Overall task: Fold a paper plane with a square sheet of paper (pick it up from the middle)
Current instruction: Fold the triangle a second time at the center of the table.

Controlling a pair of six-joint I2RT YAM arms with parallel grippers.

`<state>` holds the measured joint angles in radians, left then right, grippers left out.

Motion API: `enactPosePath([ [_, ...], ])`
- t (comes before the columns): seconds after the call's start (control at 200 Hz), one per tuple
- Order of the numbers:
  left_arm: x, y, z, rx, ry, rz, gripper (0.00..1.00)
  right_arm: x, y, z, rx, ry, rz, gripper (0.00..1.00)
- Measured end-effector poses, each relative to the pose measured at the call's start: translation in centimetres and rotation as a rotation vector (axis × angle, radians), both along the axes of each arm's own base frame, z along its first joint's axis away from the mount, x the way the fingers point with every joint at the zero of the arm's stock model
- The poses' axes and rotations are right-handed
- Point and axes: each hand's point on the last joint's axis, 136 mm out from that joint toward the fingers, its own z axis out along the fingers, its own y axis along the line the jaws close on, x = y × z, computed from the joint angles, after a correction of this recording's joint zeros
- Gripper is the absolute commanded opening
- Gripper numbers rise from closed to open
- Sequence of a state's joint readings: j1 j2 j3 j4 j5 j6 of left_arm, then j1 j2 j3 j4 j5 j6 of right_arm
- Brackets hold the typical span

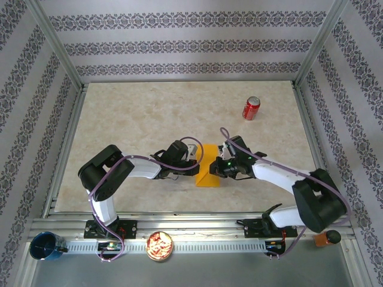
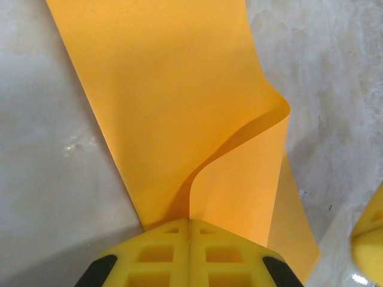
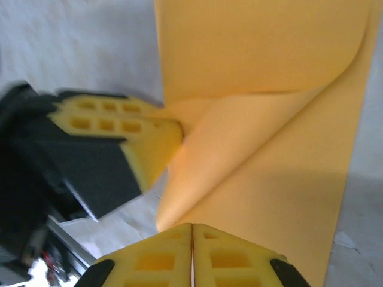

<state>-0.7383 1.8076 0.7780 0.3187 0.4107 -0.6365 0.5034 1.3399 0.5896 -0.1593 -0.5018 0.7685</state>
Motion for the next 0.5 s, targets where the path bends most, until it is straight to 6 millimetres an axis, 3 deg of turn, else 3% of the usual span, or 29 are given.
enactPosePath([
  [0.195, 0.0, 0.0, -0.1, -0.007, -0.002, 0.005, 0.00, 0.9, 0.3, -0.3, 0.081, 0.023, -0.108, 0.01],
  [0.5, 0.0, 0.0, -0.1, -0.013, 0.002, 0.011, 0.00, 2.7, 1.4, -1.1, 0.155, 0.048, -0.189, 0.00],
])
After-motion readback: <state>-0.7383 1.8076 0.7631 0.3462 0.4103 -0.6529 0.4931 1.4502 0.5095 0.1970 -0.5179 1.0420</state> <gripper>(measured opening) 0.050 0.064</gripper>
